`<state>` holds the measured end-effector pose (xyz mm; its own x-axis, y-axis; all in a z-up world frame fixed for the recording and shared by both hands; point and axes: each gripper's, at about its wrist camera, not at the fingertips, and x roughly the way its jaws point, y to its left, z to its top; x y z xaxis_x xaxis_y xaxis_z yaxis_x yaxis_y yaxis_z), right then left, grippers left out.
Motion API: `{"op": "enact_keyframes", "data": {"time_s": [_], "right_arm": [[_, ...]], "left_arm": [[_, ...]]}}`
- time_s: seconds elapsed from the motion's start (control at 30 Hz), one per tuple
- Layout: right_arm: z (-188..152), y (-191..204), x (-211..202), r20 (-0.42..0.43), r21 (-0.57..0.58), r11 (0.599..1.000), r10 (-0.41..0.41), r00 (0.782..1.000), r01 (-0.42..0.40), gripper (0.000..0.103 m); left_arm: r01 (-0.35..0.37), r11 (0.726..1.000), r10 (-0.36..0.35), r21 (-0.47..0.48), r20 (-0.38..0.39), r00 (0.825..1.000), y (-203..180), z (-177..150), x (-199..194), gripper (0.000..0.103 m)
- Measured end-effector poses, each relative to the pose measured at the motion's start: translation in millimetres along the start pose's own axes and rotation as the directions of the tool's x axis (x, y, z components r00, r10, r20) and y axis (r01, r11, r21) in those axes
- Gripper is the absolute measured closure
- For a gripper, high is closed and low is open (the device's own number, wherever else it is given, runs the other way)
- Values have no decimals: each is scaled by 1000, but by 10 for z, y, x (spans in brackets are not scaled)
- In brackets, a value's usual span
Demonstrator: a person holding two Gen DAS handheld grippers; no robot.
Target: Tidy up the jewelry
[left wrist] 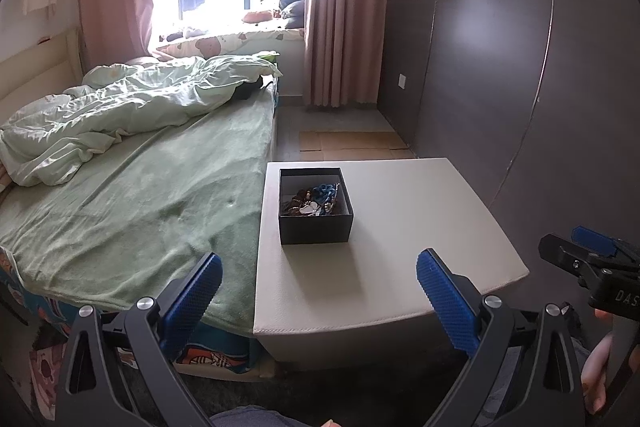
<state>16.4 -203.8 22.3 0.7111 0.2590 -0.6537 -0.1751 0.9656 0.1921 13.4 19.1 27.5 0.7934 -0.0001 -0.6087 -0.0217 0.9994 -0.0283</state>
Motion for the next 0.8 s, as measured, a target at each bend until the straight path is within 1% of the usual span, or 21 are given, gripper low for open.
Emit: {"op": "enact_keyframes", "data": {"time_s": [0.3, 0.47, 0.63, 0.8], "right_arm": [[-7, -14, 7, 1, 15, 1000, 0, 1000, 0, 5], [-5, -20, 7, 3, 14, 1000, -2, 1000, 2, 5], [-5, -20, 9, 2, 16, 1000, -1, 1000, 1, 5], [-3, -25, 6, 3, 14, 1000, -1, 1000, 1, 5]], "left_arm": [[2, 1000, -2, -2, 4, 1000, -12, 6, -12, 9], [10, 1000, -10, 12, 24, 1000, -48, 4, -52, 9], [2, 1000, -2, 25, 27, 1000, -80, -1, -47, 9], [3, 1000, -3, 10, 37, 999, -77, -5, -85, 9]]}}
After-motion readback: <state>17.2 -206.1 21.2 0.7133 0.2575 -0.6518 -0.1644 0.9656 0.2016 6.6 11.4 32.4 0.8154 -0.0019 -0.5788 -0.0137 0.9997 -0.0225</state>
